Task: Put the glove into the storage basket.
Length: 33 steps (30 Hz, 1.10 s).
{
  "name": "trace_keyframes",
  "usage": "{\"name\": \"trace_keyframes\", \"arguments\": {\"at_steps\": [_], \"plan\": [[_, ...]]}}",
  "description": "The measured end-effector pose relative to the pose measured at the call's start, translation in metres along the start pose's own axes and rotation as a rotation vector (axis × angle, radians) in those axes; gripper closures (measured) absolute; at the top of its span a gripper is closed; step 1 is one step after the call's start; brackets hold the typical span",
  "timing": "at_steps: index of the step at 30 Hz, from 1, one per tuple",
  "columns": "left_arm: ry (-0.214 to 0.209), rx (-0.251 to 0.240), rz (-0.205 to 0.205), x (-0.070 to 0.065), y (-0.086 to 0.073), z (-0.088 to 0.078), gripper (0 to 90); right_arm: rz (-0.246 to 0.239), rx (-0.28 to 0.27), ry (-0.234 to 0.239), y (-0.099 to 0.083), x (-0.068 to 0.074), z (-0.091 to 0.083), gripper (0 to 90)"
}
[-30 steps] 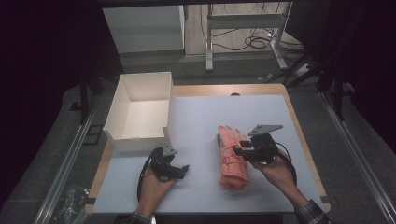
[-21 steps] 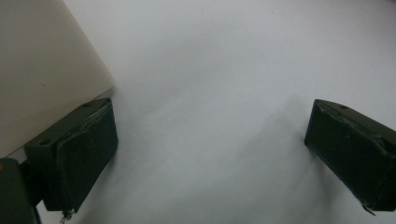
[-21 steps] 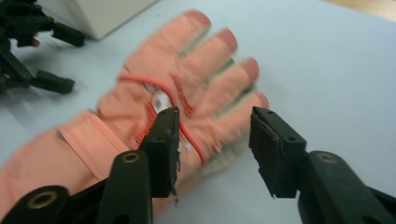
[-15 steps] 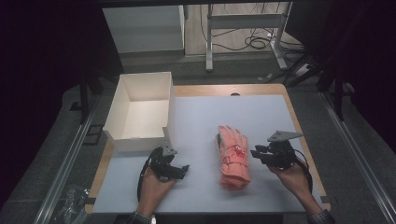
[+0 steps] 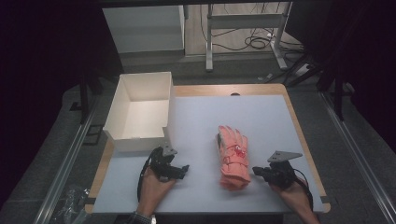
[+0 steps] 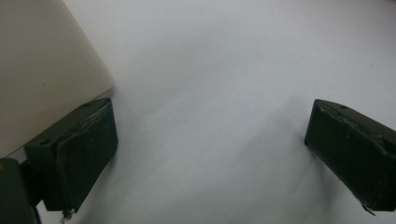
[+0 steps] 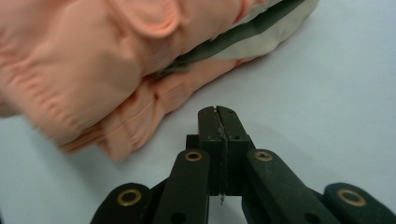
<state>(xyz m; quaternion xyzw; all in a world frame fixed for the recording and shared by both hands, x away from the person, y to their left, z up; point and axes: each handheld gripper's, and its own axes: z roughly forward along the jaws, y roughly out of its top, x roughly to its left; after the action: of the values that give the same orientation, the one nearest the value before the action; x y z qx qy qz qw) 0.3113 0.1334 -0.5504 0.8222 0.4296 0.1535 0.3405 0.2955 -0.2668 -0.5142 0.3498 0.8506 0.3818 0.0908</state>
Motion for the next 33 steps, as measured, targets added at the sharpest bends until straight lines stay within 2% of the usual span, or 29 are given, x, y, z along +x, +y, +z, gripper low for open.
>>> {"name": "trace_keyframes", "arguments": {"at_steps": [5,12,23,33], "plan": [[0.0,0.001,0.001,0.0,0.0,0.0,2.6,-0.01,0.009,0.018,-0.005,0.008,0.001,88.8],[0.0,0.0,0.0,0.0,0.0,0.0,2.6,-0.022,0.021,0.035,-0.002,0.011,0.015,88.7],[0.0,0.001,0.002,0.0,0.0,0.0,2.6,-0.042,0.01,0.046,0.012,0.019,0.036,88.7],[0.0,0.001,0.002,0.0,0.0,0.0,2.6,-0.029,0.01,0.046,0.029,0.022,0.055,88.7]]}}
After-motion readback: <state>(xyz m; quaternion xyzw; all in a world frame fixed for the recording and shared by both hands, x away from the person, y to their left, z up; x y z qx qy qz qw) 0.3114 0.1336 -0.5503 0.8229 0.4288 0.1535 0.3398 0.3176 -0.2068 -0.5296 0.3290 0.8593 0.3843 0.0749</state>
